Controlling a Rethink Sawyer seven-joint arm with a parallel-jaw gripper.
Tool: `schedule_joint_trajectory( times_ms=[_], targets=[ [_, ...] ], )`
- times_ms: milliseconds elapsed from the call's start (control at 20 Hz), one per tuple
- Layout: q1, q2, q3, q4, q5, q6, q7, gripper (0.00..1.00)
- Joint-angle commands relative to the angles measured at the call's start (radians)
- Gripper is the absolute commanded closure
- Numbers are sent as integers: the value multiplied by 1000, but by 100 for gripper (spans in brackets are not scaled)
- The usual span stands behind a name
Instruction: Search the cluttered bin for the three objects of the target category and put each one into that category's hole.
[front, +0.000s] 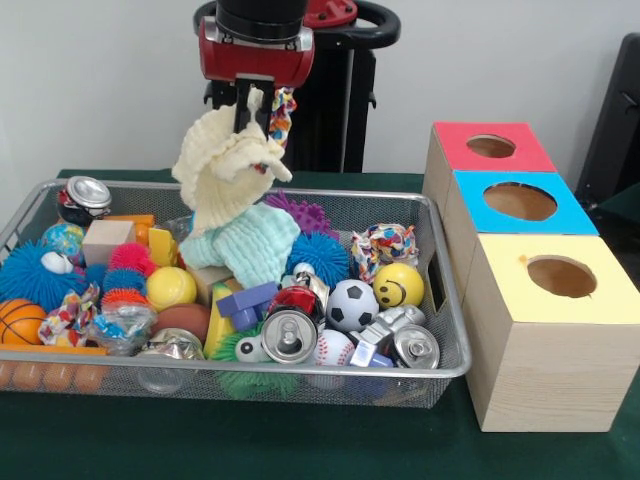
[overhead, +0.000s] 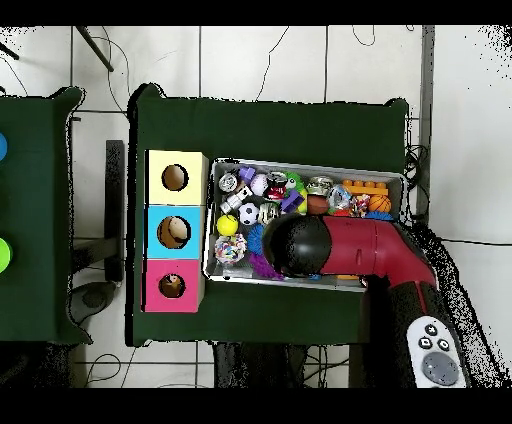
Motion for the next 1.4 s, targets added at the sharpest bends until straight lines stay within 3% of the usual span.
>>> schedule_joint_trajectory(
  times_ms=[50,550,750,850,1400],
  targets=[
    [20,40,-2,78,34,-70,169,100],
    [36,48,-8,65,40,-69,173,100],
    [73,140,2,2,37,-133,213,100],
    [104,173,-5,-49,29,-119,223,100],
    [146,224,-18,-189,44,-37,167,100]
  ],
)
